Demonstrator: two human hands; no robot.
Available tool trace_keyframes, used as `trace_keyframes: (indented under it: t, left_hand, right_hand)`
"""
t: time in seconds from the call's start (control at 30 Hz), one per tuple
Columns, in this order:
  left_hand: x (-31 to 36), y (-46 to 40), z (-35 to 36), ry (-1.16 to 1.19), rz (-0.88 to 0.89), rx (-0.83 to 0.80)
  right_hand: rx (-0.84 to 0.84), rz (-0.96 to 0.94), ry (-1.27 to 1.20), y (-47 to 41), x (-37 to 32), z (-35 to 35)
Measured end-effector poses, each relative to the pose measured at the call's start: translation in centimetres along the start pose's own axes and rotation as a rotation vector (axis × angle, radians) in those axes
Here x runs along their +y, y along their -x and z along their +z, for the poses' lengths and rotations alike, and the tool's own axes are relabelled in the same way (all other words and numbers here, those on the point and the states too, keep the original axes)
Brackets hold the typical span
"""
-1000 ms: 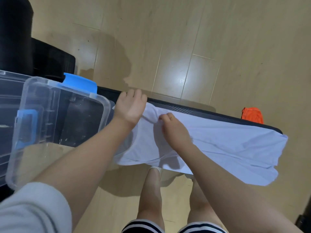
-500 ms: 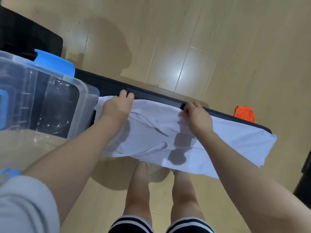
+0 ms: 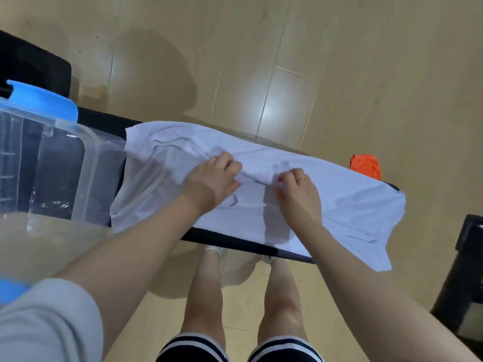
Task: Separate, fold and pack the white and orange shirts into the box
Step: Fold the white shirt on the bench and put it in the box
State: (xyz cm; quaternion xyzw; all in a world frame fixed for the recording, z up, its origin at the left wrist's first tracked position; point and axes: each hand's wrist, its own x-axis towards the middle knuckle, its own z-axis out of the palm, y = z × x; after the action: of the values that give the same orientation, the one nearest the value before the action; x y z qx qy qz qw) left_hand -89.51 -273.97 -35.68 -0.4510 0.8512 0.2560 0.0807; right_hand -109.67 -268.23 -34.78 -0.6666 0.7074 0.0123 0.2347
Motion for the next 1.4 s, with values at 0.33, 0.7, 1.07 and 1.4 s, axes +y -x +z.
trace_keyframes:
  t: [0.33, 0.7, 1.07, 1.4]
  left_hand:
    - [1.8, 0.2, 1.2, -0.354, 0.081, 0.067]
    - [6.7, 3.4, 2.8, -0.196, -0.073, 0.193]
    - [19.2, -3.8, 7.1, -0.034, -0.097, -0.247]
    - [20.8, -4.8, 6.9, -0.036, 0.028, -0.088]
  right_hand:
    - [0.071, -0.184, 0.258, 1.2, 4.5, 0.3]
    - [-0.077, -0.095, 0.163, 5.6, 7.8, -1.2]
    - [-0.075, -0.06, 0.357, 8.9, 20.2, -2.2]
    - [-0.028, -0.056, 0.404, 11.0, 22.5, -4.3]
